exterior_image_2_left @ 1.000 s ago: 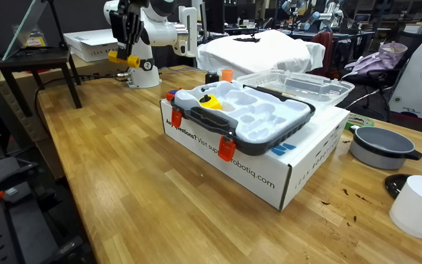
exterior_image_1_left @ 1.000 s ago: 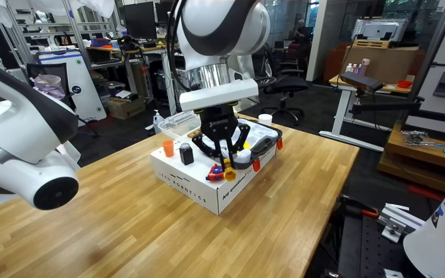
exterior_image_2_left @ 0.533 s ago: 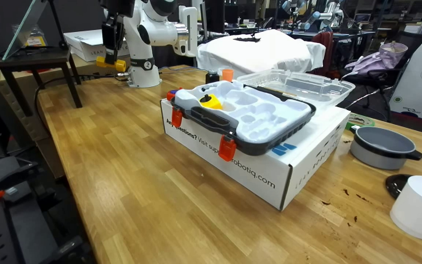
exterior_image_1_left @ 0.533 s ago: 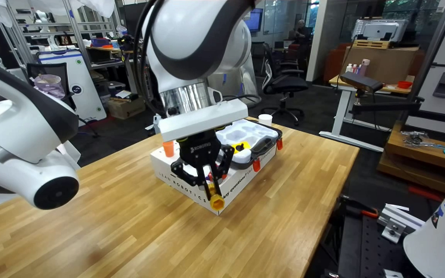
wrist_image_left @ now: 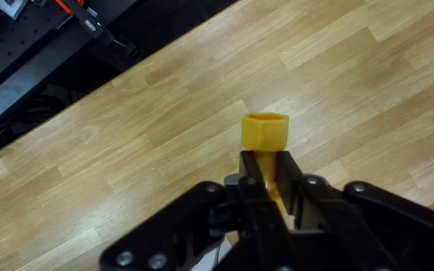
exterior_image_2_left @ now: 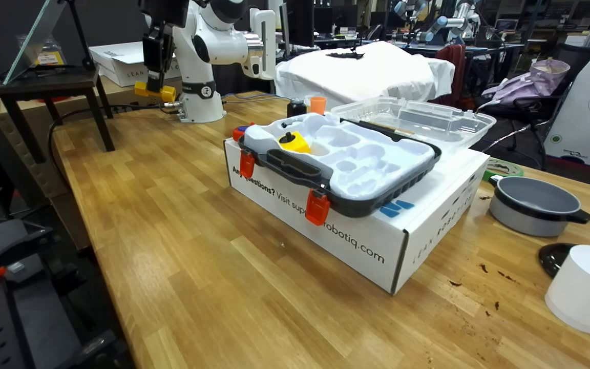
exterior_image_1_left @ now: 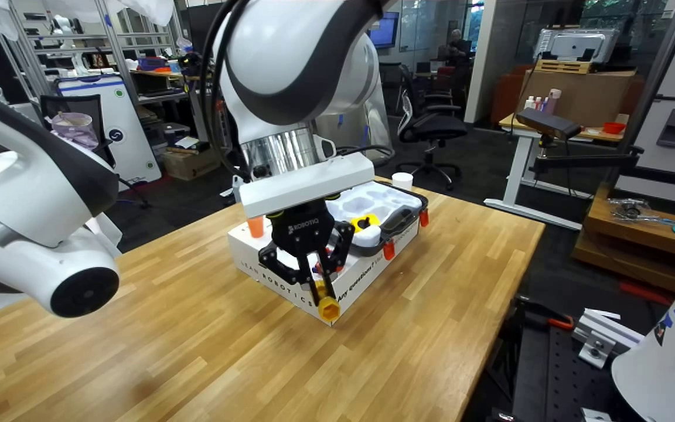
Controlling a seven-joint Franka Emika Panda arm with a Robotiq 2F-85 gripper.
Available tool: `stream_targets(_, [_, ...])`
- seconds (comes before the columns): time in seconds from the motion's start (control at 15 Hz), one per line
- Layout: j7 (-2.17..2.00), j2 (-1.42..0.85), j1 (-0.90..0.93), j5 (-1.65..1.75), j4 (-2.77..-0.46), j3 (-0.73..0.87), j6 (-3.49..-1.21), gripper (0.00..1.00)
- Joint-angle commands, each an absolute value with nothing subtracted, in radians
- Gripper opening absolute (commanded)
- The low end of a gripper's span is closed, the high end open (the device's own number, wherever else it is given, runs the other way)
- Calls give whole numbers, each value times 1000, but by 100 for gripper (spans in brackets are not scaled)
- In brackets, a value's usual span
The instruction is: Remove the object from the tool box and put it on the table
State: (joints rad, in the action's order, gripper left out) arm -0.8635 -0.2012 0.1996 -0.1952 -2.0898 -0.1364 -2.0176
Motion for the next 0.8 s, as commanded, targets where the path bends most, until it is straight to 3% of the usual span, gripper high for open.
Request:
stream_targets(0.0, [-863,-201,202,-196,-2088,-134,-2015,4])
stream_targets(0.73, [-903,-392,229,-179,-1933,-123,-2104,4])
